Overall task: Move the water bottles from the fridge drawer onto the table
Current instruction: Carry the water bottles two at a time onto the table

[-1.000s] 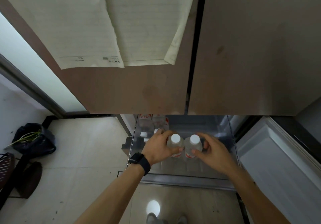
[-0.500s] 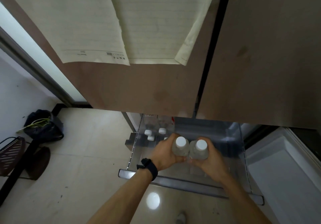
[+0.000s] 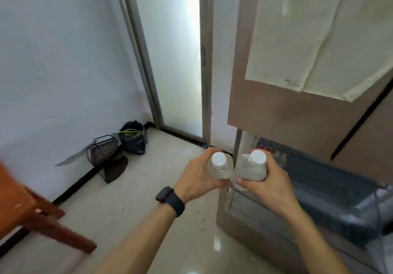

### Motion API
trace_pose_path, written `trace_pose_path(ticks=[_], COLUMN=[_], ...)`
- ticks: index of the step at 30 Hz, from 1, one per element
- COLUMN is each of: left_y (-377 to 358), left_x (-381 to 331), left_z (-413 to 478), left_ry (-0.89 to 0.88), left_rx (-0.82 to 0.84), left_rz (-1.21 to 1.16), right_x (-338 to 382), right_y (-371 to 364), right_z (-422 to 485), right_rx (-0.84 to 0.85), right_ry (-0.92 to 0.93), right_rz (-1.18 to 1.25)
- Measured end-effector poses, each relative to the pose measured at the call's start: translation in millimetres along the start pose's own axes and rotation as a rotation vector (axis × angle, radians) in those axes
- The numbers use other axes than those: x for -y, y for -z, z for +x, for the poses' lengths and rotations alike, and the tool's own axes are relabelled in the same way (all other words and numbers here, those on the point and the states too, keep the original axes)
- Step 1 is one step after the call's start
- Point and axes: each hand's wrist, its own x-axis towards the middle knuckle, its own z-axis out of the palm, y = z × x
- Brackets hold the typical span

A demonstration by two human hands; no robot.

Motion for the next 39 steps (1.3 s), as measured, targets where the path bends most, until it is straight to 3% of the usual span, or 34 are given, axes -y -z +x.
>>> trace_pose_path(ticks=[6,10,21,30,39], left_y=[131,203,308,362,481], left_x=[58,100,172,246,368], left_z=[-161,-294,-583,-710,-782], left_ry=[0.16,0.311,0.72,0.933,1.048], left_rx=[-0.264,-0.425,-0.741,-0.888,-0.897], left_rz=[0.019,0.081,0.092,0.06,0.074], right_x=[85,133,222,259,314], right_y=[-144,-254,-488,-643,-844], right_z=[-58,-117,-257,-325,-348], right_rx=[0.166,0.369,0.859,1.103,1.24], right_ry=[0.159,0.24,0.389,0.473,0.457], right_rz=[0.012,0.023,-0.077,-0.163,-0.179])
